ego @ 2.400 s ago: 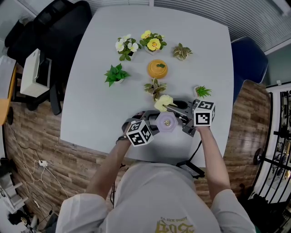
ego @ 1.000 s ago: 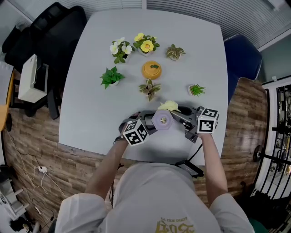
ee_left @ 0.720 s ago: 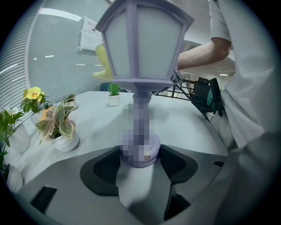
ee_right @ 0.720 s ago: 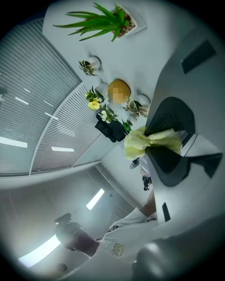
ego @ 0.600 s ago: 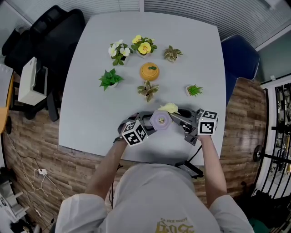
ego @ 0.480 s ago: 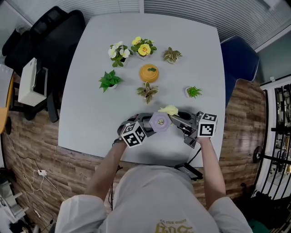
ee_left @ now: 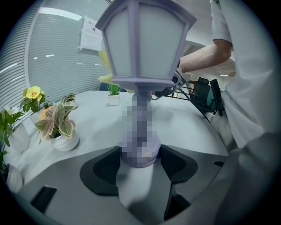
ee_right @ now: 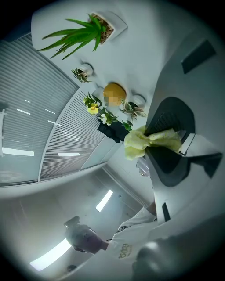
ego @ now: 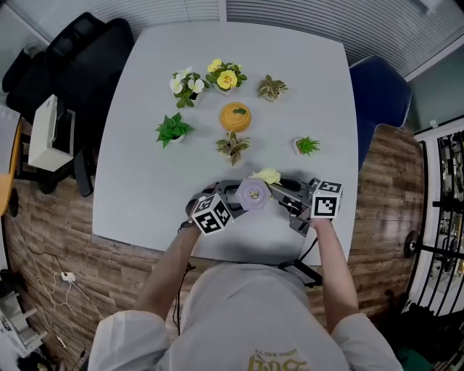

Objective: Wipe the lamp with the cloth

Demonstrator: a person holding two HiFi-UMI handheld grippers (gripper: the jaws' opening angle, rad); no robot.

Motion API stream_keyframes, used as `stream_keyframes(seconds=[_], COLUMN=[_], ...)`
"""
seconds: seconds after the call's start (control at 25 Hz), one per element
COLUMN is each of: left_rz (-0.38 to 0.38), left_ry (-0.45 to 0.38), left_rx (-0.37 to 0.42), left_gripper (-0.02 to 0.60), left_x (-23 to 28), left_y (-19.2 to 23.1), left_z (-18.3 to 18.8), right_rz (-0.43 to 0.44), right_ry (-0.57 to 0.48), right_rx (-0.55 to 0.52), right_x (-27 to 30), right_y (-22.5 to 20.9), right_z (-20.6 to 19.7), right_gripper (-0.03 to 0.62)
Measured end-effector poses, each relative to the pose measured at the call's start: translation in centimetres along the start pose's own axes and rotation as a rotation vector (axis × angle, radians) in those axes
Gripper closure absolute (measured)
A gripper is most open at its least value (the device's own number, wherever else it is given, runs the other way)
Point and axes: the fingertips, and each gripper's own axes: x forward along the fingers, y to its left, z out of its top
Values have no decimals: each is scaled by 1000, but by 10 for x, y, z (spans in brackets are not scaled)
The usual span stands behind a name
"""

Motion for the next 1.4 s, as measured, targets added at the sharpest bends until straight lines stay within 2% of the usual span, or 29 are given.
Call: stream_keyframes(seconds=[0.48,1.4], left_rz=[-1,-8], left_ry=[2,13], left_rx=[-1,-14], left_gripper=[287,287], left_x=[1,1], left_y=[0,0], left_z=[-1,-1], right_rz=[-24,-35], right_ry=[-28,-123], right_rx=[25,47], right_x=[-1,-21], right_y=[-5,15], right_z=[-2,-4], right_gripper=[513,513])
